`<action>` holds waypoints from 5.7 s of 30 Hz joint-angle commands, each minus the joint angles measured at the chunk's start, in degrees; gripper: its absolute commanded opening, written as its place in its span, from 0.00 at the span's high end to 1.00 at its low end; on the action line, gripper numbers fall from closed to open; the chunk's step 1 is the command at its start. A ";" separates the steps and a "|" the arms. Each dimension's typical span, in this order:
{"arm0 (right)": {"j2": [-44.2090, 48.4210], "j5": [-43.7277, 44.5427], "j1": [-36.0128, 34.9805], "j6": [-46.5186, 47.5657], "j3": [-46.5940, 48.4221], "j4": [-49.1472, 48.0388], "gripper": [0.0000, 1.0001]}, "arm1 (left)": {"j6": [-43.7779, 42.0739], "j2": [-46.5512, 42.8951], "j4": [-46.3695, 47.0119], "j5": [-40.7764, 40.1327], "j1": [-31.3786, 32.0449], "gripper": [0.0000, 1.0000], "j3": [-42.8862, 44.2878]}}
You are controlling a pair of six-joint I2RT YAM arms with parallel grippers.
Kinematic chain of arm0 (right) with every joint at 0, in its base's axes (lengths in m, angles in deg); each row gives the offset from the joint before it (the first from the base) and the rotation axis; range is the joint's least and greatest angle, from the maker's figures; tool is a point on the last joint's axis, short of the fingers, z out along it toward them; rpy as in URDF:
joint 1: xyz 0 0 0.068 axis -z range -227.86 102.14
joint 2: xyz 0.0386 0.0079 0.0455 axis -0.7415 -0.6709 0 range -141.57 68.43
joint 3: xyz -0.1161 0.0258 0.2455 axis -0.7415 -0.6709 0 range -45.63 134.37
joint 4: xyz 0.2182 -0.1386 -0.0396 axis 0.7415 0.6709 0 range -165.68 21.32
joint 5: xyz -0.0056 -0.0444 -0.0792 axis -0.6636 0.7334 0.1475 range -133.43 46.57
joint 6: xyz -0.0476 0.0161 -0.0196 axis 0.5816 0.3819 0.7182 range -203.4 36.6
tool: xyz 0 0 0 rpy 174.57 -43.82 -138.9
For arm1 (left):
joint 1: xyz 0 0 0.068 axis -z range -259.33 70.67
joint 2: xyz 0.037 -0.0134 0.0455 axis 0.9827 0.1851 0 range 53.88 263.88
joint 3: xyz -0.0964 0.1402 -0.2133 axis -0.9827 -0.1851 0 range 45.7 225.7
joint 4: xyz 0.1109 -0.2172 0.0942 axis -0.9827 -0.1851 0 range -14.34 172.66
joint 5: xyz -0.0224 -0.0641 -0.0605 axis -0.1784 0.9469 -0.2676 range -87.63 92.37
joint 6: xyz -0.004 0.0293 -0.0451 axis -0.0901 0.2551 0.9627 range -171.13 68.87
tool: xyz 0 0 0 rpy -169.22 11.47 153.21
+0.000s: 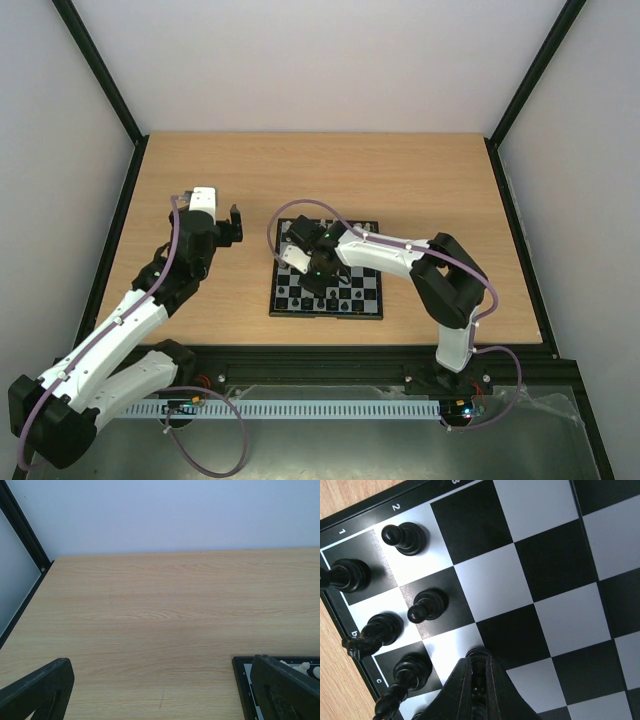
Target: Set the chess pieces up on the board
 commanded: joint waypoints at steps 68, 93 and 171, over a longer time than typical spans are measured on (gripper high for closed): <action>-8.74 2.28 8.22 -6.19 15.32 1.47 0.70 | -0.64 0.74 -0.08 1.73 -0.26 0.01 -0.33; -14.17 1.44 8.22 -6.31 17.16 1.72 0.87 | -0.67 1.02 -0.16 2.66 -0.26 0.01 -0.33; 26.25 -31.74 14.78 -8.67 -8.62 -7.65 0.59 | 56.33 15.42 50.41 54.25 5.79 0.83 -20.56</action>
